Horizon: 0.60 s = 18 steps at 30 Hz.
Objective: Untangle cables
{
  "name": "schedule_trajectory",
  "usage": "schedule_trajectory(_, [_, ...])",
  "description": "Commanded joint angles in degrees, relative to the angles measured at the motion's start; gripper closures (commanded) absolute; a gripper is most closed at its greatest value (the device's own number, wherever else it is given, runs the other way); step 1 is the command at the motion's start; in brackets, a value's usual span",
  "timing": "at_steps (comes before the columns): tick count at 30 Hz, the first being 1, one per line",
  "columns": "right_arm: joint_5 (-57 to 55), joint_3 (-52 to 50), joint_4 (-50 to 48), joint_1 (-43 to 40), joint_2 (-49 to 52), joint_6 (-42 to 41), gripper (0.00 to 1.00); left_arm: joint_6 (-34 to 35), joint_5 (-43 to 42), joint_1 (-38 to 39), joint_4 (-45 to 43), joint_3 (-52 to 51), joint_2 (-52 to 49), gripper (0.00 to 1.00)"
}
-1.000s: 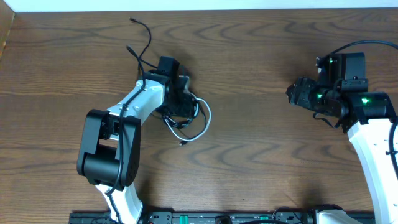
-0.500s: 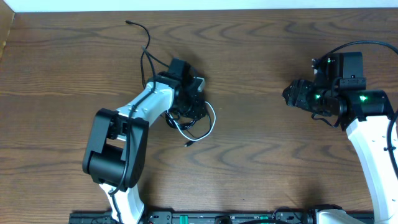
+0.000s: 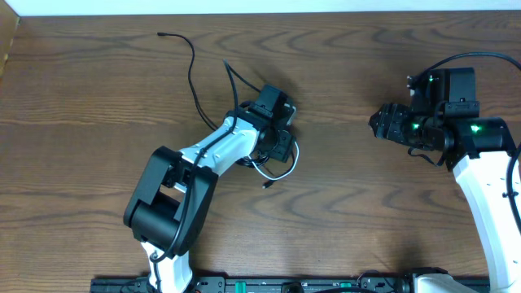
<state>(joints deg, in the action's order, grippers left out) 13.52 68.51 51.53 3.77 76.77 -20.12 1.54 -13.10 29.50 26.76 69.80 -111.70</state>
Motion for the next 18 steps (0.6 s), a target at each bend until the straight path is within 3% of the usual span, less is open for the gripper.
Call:
schedule_trajectory(1, [-0.07, 0.04, -0.44, -0.31, 0.52, 1.57, 0.32, 0.26, 3.34, -1.2, 5.11, 4.28, 0.17, 0.32])
schedule_trajectory(6, [-0.07, 0.04, -1.11, -0.31, 1.97, 1.57, 0.3, 2.91, 3.02, -1.95, 11.98, 10.01, 3.8, 0.32])
schedule_trajectory(11, [0.0, 0.04, -1.49, -0.33, 4.0, 1.57, 0.27, 13.27, 1.62, -1.64, 10.6, 10.21, 4.26, 0.32])
schedule_trajectory(18, [0.2, 0.04, -1.51, -0.35, 5.25, 1.55, 0.27, 22.47, 1.9, -1.49, 7.61, 8.74, 0.48, 0.34])
